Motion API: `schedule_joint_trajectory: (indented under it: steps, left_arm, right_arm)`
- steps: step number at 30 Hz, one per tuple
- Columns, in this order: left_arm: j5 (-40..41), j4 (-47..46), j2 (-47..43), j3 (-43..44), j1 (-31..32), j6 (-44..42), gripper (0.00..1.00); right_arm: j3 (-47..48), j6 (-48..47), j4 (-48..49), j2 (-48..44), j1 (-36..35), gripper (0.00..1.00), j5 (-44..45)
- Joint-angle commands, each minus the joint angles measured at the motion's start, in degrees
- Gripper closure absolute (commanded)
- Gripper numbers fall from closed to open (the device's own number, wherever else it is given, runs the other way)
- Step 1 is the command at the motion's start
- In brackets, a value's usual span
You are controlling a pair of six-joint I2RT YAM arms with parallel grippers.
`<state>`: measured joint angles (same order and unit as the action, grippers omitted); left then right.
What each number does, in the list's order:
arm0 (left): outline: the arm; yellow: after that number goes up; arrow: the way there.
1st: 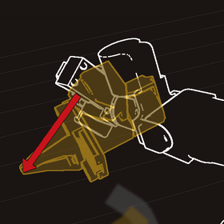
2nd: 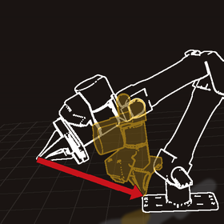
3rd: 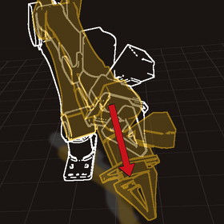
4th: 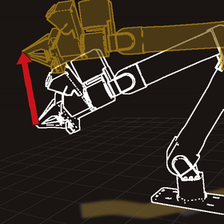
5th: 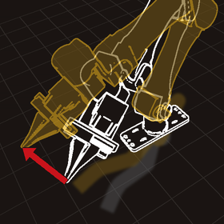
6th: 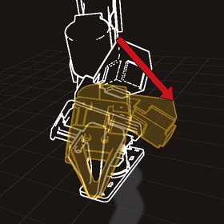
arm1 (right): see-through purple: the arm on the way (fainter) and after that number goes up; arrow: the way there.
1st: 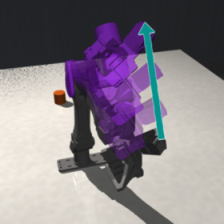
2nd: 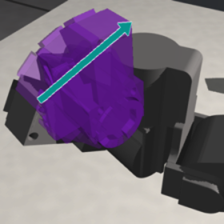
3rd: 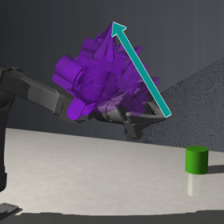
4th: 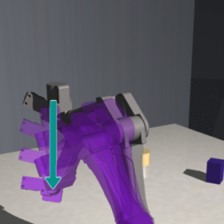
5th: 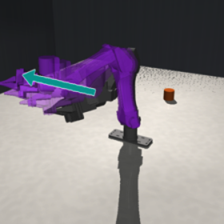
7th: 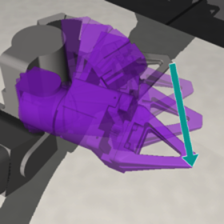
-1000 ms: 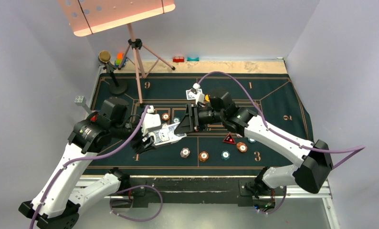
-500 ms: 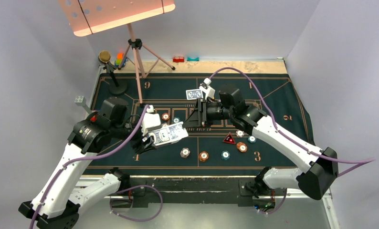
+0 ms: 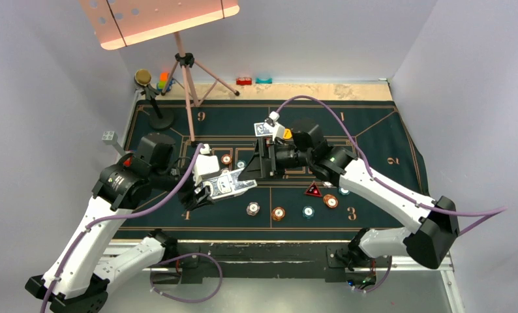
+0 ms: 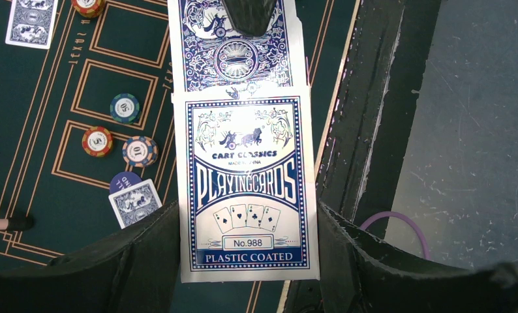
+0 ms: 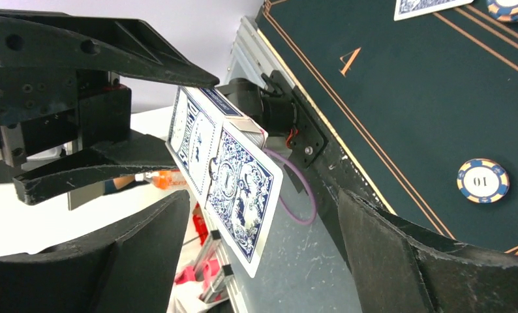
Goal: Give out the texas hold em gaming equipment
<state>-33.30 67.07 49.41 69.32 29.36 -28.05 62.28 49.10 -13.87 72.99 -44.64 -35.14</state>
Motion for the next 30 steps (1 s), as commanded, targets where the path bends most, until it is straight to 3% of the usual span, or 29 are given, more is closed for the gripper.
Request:
schedule_joint_trajectory:
  steps: [1,9,19,26,30]
  left_arm:
    - [-2.11,-2.16,-0.59,2.22,-0.25,0.63,1.0]
    - [-2.27,-2.14,-0.42,2.65,-0.19,0.81,1.0]
    - [-2.18,-1.96,-0.51,2.86,-0.22,0.86,1.0]
    - [-1.99,-1.78,-0.72,2.84,-0.21,0.72,1.0]
    - [-1.82,-1.72,-0.83,2.75,-0.19,0.63,1.0]
  right_arm:
    - [1.26,1.04,2.69,0.98,-0.84,0.15,-0.3]
    - [1.7,-0.41,-1.66,-0.18,-0.73,0.44,2.1]
    - [2.48,-2.51,-5.7,-2.39,1.07,0.58,4.6]
    - [2.62,-2.46,-6.36,-3.61,2.59,0.78,3.99]
    - [3.19,-2.41,-6.96,-4.94,3.6,0.82,3.8]
